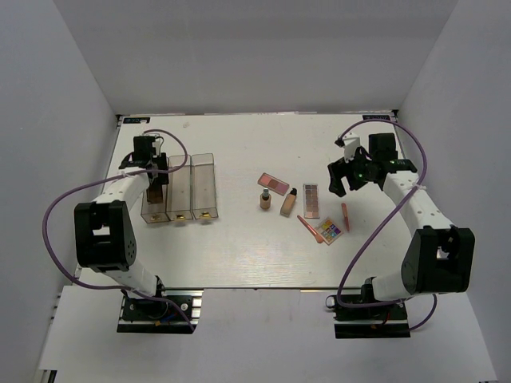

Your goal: Organize the makeup

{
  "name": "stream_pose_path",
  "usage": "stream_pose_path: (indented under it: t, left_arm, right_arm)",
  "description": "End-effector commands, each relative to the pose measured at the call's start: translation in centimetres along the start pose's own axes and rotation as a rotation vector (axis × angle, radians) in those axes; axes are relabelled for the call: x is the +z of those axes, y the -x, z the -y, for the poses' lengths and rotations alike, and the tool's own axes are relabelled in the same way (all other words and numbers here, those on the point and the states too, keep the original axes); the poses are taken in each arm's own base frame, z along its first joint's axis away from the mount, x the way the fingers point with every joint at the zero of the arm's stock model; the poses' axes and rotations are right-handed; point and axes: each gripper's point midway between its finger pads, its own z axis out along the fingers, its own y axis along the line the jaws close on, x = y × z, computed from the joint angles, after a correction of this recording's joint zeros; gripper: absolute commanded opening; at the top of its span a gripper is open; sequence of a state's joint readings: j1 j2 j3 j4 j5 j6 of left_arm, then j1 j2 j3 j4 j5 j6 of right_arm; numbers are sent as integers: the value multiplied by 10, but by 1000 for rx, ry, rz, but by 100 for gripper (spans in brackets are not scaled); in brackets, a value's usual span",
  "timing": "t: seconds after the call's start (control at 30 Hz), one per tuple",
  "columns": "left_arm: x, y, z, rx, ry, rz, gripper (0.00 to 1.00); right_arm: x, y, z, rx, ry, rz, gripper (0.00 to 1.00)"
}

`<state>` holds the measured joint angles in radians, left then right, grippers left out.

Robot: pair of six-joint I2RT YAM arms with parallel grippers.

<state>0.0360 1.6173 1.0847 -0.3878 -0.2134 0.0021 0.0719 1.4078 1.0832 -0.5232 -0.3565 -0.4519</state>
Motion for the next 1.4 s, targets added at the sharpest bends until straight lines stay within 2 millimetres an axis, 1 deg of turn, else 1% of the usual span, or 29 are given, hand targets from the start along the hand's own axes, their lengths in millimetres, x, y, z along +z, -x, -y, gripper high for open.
stream_pose_path:
  t: [0.0, 0.1, 0.2, 0.23, 0.33, 0.4, 0.53, 0.63, 0.67, 0.7, 0.73, 0.77, 0.8, 0.83, 0.87, 0.9, 0.93, 1.0, 1.03, 1.07, 1.13, 1.17, 1.2, 1.23, 1.3, 1.37]
  left_arm:
    - [-8, 11, -11, -7, 46, 56, 48]
    - [-14, 15, -16, -13, 71, 70, 60]
    - [-20, 22, -12, -40, 62, 94, 64]
    - [-22, 24, -13, -43, 63, 100, 68]
    - [-24, 26, -13, -48, 58, 106, 70]
    - [-25, 26, -11, -53, 49, 109, 73]
    - [-26, 26, -12, -54, 53, 108, 73]
    - [-38, 41, -7, -78, 26, 143, 73]
    - [-46, 53, 0, -86, -1, 171, 73]
    - [-55, 60, 2, -102, -23, 187, 73]
    - [-63, 69, 15, -148, -102, 207, 73]
    - [-71, 79, 22, -174, -149, 229, 73]
    - [-84, 86, 34, -236, -225, 246, 81]
    - [-89, 88, 40, -249, -262, 249, 98]
    - [-94, 88, 48, -261, -314, 240, 98]
    - [-99, 87, 52, -279, -337, 237, 98]
    - [-109, 89, 59, -309, -390, 244, 98]
    - [-114, 80, 70, -324, -444, 234, 98]
    - [-122, 79, 73, -343, -469, 232, 98]
    - [-123, 71, 75, -350, -476, 211, 98]
    - [-129, 64, 73, -358, -471, 202, 98]
    - [-128, 55, 72, -359, -461, 175, 98]
    - [-130, 52, 71, -359, -460, 166, 98]
    - [-131, 49, 69, -368, -448, 157, 98]
    - [-133, 40, 65, -390, -422, 130, 98]
    - [-135, 36, 61, -399, -398, 128, 98]
  right_arm:
    - [-1, 14, 2, -8, 16, 28, 89]
    - [1, 13, 2, -1, 20, 21, 89]
    - [2, 13, -1, 8, 33, 20, 89]
    - [2, 14, -1, 12, 36, 22, 89]
    - [3, 14, -3, 17, 48, 22, 89]
    - [3, 15, -3, 15, 47, 24, 89]
    - [2, 15, -2, 17, 42, 21, 89]
    - [3, 15, -2, 10, 42, 22, 89]
    - [5, 15, -2, 6, 43, 19, 89]
    - [5, 18, -1, 3, 45, 25, 89]
    - [9, 17, 1, 10, 47, 17, 88]
    - [12, 17, 1, 30, 51, 10, 88]
    - [19, 17, 6, 46, 31, -7, 82]
    - [24, 14, 7, 70, 19, -27, 79]
    - [28, 13, 10, 96, -3, -48, 77]
    - [35, 8, 2, 107, 13, -82, 77]
    - [44, 0, 1, 125, 18, -116, 77]
    - [54, -6, -3, 172, 7, -155, 77]
    - [63, -12, -8, 188, 18, -190, 78]
    - [67, -14, -10, 205, 19, -209, 78]
    - [76, -12, -18, 249, 32, -235, 78]
    - [79, -10, -23, 252, 36, -240, 79]
    - [83, -11, -25, 275, 28, -249, 79]
    - [87, -8, -31, 264, 28, -252, 80]
    - [94, -13, -27, 279, -17, -278, 83]
    - [100, -11, -29, 284, -49, -288, 89]
